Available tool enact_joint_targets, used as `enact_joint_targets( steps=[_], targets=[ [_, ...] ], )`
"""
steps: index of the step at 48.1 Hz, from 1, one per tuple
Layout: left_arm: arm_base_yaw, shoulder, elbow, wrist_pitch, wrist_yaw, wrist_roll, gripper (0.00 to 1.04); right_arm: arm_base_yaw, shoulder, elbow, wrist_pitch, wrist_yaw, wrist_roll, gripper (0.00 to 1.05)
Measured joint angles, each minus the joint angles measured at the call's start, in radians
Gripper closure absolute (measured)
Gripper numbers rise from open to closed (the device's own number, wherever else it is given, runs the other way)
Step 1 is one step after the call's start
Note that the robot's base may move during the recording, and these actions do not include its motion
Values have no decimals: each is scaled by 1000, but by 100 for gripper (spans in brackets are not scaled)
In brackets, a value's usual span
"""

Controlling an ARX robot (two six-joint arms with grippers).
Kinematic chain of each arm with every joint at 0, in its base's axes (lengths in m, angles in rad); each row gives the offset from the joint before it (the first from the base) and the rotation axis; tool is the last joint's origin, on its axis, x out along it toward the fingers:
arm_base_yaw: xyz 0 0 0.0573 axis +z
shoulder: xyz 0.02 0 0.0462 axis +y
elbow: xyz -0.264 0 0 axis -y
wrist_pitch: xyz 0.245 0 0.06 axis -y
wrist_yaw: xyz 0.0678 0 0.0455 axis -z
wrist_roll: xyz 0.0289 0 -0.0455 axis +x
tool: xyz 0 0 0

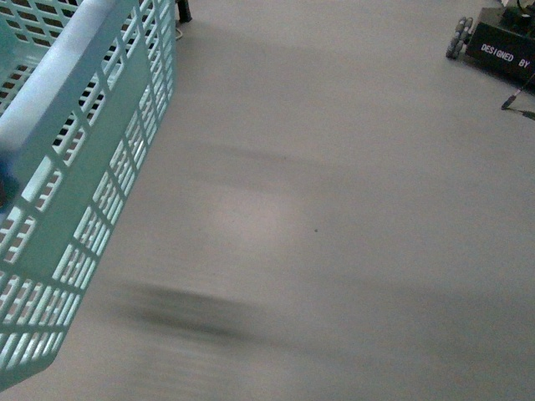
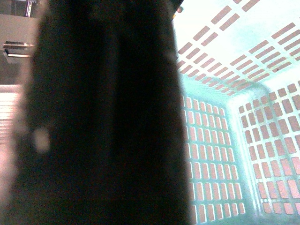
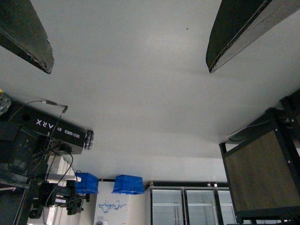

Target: Pick mango and avocado into basket

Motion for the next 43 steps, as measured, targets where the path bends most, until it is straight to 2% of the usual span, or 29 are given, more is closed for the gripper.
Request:
enact_joint_targets(
  steps=[43],
  targets=[
    [0, 0, 0, 0, 0, 0, 99, 0, 0, 0, 0, 0, 0, 8]
  ],
)
